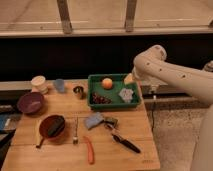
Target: Place fork in plastic cup
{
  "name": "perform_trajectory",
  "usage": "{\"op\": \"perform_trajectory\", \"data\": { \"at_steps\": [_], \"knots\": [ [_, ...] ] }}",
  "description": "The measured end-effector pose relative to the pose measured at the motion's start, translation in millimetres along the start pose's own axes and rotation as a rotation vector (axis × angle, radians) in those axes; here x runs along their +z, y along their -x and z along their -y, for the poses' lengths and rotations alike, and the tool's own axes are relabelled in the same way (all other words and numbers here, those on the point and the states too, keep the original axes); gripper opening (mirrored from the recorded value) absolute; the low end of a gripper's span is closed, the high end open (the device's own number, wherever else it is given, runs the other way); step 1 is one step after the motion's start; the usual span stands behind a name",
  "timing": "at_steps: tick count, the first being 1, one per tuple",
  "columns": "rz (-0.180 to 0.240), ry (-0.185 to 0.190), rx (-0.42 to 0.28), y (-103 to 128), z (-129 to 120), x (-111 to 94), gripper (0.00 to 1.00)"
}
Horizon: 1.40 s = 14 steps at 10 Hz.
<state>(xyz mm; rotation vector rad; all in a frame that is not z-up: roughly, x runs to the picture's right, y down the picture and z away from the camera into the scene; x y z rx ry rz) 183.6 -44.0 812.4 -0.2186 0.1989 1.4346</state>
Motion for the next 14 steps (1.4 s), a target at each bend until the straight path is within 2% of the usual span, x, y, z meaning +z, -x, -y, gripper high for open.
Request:
{"op": "perform_trajectory", "data": {
  "at_steps": [7, 9, 11, 14],
  "knots": [
    [-0.002, 0.000, 0.006, 0.7, 0.3, -0.5, 0.76],
    [-0.017, 0.039, -0.023, 7.9, -0.1, 2.0, 0.76],
    [-0.026, 0.077, -0.078, 14.7, -24.6, 3.8, 0.76],
    [-0.040, 0.141, -0.202, 4.2, -92.1, -1.1, 0.76]
  ]
}}
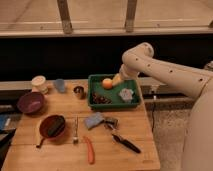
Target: Place fork in plastic cup
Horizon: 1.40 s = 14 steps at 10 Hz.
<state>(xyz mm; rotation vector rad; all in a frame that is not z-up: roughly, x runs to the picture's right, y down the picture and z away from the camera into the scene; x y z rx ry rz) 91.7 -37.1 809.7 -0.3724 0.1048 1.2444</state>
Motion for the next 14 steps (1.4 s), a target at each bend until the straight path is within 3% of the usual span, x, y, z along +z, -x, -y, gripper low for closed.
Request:
{"op": "perform_trajectory", "data": {
  "at_steps": [14],
  "knots": [
    [-0.002, -0.001, -0.005, -1.9, -0.7, 0.1, 0.76]
  ]
}}
